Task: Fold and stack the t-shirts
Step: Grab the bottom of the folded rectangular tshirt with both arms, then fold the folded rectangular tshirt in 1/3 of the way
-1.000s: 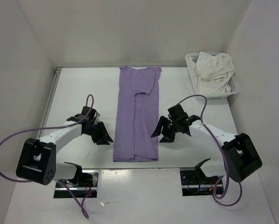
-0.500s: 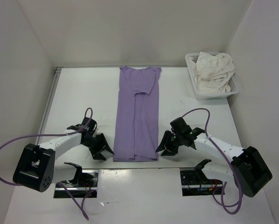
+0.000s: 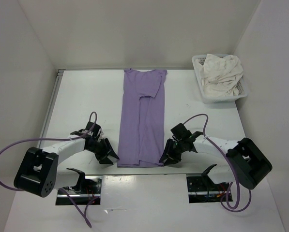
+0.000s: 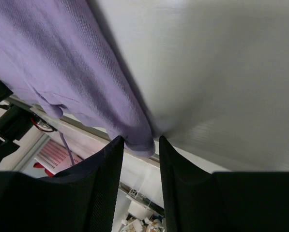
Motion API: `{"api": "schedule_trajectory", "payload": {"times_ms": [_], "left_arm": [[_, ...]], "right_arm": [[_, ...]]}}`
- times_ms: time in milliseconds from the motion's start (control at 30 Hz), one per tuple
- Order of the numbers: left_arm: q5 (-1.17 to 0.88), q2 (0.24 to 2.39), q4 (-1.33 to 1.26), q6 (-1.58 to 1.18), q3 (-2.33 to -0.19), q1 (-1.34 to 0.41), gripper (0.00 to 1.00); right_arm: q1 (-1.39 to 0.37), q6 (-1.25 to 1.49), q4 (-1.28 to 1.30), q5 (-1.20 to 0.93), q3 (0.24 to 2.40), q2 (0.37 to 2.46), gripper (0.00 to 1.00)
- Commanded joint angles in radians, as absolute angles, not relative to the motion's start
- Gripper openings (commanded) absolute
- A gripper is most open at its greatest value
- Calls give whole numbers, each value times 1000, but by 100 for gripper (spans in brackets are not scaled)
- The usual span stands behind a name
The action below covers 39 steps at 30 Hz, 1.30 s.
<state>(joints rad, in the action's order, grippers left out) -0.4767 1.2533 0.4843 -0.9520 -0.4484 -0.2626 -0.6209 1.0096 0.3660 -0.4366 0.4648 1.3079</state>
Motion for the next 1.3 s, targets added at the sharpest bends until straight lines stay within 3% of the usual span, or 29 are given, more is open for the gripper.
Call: {"api": "schedule_trajectory", "payload": {"times_ms": [0,167,333,433,467,533,633,767,900,1267], "left_arm": [[-486,1288,451,-937,-434,-279,54],[-512,1321,431,-928,-434,-322,57],[-522,1370,422,-908,-452,-345,48],[-531,1359,422,-908,-453,-354,35],[-531,1359,422,-908,-453,-354,24],[-531,1329,442,-908,-463,-363,15],[-531,1270,540,-884,-527,-364,3],[-482,1255,672,-838,-690,-321,0],[-494,1316,601,-838,-825,-247,0],[-322,1767,403,-833,-1308,-179,0]], "right_arm": [[-637,1008,324,-433,477,1327,41],[-637,1020,324,-433,468,1315,39],[-646,1020,334,-433,459,1315,34],[-646,1020,334,-433,448,1304,24],[-646,1020,344,-433,448,1304,19],[-646,1020,372,-433,457,1295,7],[-672,1000,472,-445,521,1261,2],[-580,855,661,-408,722,1226,1],[-395,709,696,-423,862,1291,1],[-241,555,583,-336,1412,1837,1]]}}
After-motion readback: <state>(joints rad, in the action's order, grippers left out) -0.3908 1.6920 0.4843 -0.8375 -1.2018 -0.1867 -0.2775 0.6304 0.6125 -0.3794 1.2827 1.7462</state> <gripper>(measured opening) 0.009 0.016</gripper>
